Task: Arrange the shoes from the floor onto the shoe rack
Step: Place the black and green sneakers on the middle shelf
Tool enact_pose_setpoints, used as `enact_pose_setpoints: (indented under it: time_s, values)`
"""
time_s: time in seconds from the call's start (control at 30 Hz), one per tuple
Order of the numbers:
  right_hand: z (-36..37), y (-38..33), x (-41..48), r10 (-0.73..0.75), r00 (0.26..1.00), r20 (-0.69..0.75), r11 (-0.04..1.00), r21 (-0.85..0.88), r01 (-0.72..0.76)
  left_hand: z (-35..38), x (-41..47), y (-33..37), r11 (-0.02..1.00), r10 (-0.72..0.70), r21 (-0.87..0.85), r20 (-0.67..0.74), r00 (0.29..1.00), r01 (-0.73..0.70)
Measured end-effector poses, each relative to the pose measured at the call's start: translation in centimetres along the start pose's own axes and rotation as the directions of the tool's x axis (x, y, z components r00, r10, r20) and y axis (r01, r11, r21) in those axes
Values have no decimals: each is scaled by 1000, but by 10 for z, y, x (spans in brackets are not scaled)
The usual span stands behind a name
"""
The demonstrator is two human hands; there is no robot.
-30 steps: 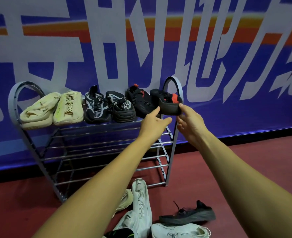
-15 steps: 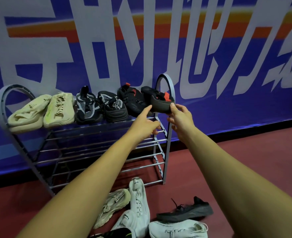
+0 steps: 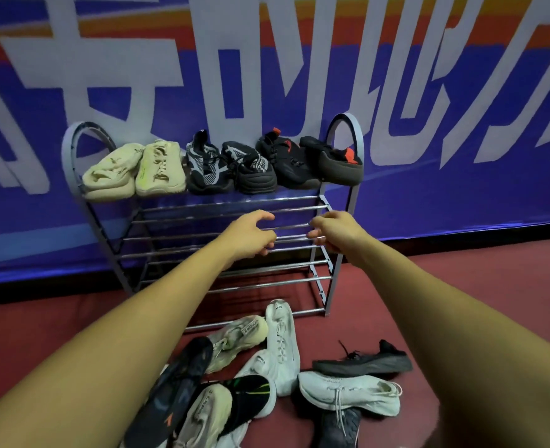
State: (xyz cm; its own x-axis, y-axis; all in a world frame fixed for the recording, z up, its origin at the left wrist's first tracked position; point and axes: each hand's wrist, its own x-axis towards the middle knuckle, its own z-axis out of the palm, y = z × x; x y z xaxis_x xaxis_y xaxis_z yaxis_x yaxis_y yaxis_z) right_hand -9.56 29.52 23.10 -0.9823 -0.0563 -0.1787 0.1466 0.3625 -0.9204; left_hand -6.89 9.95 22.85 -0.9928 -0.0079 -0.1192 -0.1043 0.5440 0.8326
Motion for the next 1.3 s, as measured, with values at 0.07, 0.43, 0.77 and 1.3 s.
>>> enact_pose_setpoints:
  time_s: [0.07,0.43,0.77,1.3]
  values:
    - [15,-2,-1,-22,999,44,997,-69,25,-3,-5,-13,999,-17,39,-13,1000,17]
    - [108,51,-2,42,966,256,925,-376,60,9,-35,-96,941,-108,332,98,989,70]
    - [163,128,-1,254,883,393,852,-523,-12,38,-38,-159,922,-271,327,163,949,207]
    - [182,251,3,505,773,385,609,-793,-3,122,-15,-268,867,-430,392,273,861,309]
